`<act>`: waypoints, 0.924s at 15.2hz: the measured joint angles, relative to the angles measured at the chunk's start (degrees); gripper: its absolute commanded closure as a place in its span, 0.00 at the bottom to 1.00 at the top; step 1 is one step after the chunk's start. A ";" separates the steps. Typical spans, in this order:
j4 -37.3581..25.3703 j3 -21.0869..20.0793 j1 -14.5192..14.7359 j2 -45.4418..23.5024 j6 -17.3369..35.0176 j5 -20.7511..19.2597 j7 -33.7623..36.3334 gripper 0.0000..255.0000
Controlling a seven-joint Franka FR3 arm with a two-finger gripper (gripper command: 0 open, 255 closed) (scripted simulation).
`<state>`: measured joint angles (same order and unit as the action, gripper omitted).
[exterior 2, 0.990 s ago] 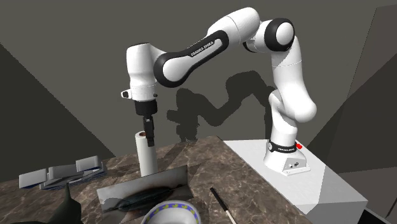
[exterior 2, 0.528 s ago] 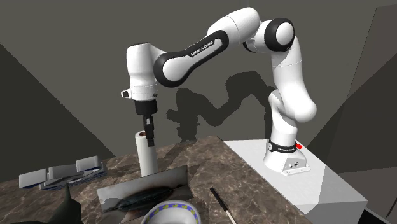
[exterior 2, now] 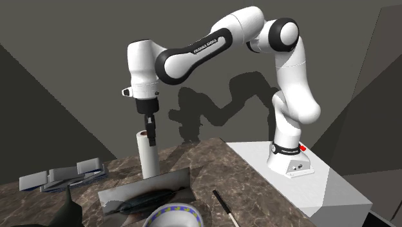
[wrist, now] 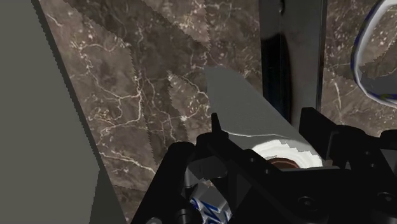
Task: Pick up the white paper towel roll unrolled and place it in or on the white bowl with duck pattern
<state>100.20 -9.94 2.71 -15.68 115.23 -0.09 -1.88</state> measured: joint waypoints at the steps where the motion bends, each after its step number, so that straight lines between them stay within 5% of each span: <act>1: -0.60 -0.01 -0.01 0.09 -0.69 0.02 -0.02 1.00; 14: -7.50 -0.13 -0.08 2.32 -9.79 0.39 0.02 1.00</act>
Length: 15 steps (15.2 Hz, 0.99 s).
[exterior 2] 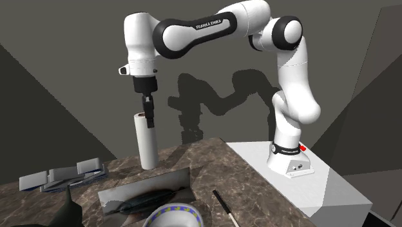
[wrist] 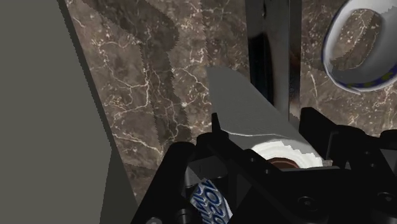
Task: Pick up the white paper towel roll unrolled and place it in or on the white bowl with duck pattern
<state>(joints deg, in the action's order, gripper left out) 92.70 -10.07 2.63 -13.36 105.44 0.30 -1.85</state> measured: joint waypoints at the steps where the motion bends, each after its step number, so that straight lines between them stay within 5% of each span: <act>1: -0.96 -0.01 0.02 -0.08 -0.86 -0.02 0.04 1.00; 6: -4.76 0.00 0.02 -0.15 -4.61 -0.03 0.04 1.00; 15: -4.65 -3.82 5.67 3.12 -7.40 -0.08 9.49 1.00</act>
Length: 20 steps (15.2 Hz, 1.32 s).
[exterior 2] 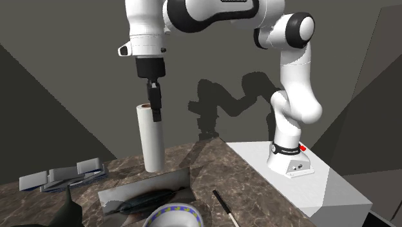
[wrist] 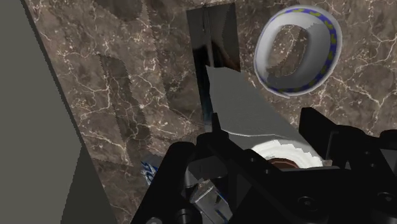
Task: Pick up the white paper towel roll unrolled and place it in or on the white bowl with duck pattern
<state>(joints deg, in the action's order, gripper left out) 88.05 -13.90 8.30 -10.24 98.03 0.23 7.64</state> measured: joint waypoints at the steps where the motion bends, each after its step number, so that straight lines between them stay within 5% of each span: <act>1: -0.04 -0.55 0.76 0.57 -0.59 0.04 1.34 1.00; 13: -10.24 -6.33 10.03 -2.44 -7.56 -2.03 16.12 1.00; 20: -4.36 -6.46 10.05 -1.39 -2.71 -1.71 16.58 1.00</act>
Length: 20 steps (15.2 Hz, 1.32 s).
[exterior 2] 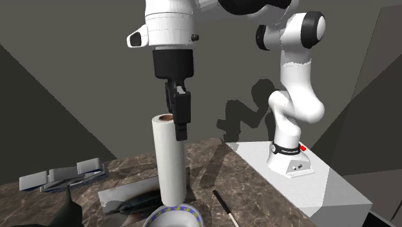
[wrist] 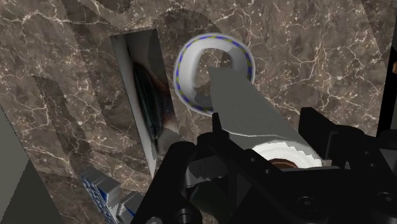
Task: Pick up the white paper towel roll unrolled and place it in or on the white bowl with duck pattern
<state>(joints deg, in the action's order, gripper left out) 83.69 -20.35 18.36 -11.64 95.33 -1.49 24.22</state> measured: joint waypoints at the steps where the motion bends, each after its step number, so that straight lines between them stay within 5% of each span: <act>1: 0.71 0.02 -0.03 -0.02 0.73 0.00 -0.04 1.00; 20: 15.07 0.31 -0.43 -0.26 15.29 -0.12 -0.32 1.00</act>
<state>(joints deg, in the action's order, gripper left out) 98.76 -20.05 17.92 -11.89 110.61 -1.60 23.89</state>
